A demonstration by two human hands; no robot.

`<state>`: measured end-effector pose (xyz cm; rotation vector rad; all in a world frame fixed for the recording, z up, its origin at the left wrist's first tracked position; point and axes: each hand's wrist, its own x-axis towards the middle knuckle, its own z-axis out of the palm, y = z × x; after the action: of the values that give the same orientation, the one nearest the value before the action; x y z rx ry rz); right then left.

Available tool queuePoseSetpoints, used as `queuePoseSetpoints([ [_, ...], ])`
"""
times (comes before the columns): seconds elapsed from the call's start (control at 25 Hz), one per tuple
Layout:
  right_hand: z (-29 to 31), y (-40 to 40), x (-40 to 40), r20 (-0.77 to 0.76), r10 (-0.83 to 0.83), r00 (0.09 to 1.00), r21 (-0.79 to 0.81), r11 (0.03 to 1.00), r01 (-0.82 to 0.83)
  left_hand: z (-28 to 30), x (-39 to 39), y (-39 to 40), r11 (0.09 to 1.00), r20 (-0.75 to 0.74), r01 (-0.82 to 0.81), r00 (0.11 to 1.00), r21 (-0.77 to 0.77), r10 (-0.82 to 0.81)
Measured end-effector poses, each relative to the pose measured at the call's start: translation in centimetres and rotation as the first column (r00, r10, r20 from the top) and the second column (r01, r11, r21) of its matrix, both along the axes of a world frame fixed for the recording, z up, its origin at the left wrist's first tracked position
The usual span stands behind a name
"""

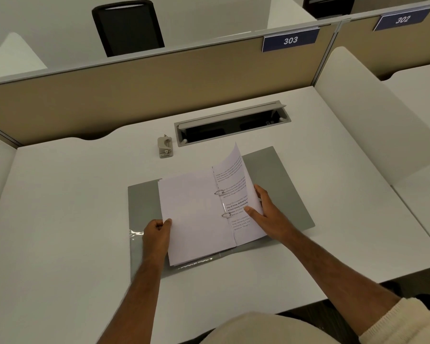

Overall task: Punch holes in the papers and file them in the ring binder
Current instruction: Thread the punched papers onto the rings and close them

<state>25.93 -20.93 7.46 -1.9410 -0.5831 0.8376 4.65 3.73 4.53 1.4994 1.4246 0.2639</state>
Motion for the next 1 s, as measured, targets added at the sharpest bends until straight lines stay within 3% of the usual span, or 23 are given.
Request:
queuePoseSetpoints([
  [0.16, 1.0, 0.3, -0.4, -0.004, -0.009, 1.000, 0.022, 1.000, 0.009, 1.0, 1.2, -1.4, 0.970, -0.024, 0.010, 1.000, 0.242, -0.005],
  [0.2, 1.2, 0.4, -0.5, 0.003, -0.007, 1.000, 0.026, 1.000, 0.007, 1.6, 1.9, -2.0, 0.973, 0.019, 0.050, 0.998, 0.226, -0.056],
  [0.36, 2.0, 1.3, -1.3, 0.071, 0.047, 0.996, 0.022, 0.999, -0.048, 5.5, 6.1, -5.4, 0.959, 0.184, 0.269, 0.951, -0.086, -0.250],
  [0.52, 2.3, 2.5, -2.2, 0.218, 0.146, 0.965, -0.064, 0.989, -0.135, 8.7, 9.8, -7.1, 0.905, 0.254, 0.408, 0.893, -0.116, -0.370],
  [0.72, 3.1, 3.1, -3.1, 0.376, 0.324, 0.868, -0.206, 0.943, -0.263, 8.6, 10.9, -6.2, 0.929, 0.222, 0.361, 0.915, -0.079, -0.336],
  [1.0, 2.3, 2.7, -2.4, 0.238, 0.278, 0.930, -0.179, 0.954, -0.240, 8.0, 8.2, -3.1, 0.971, 0.281, 0.214, 0.943, -0.112, -0.175],
])
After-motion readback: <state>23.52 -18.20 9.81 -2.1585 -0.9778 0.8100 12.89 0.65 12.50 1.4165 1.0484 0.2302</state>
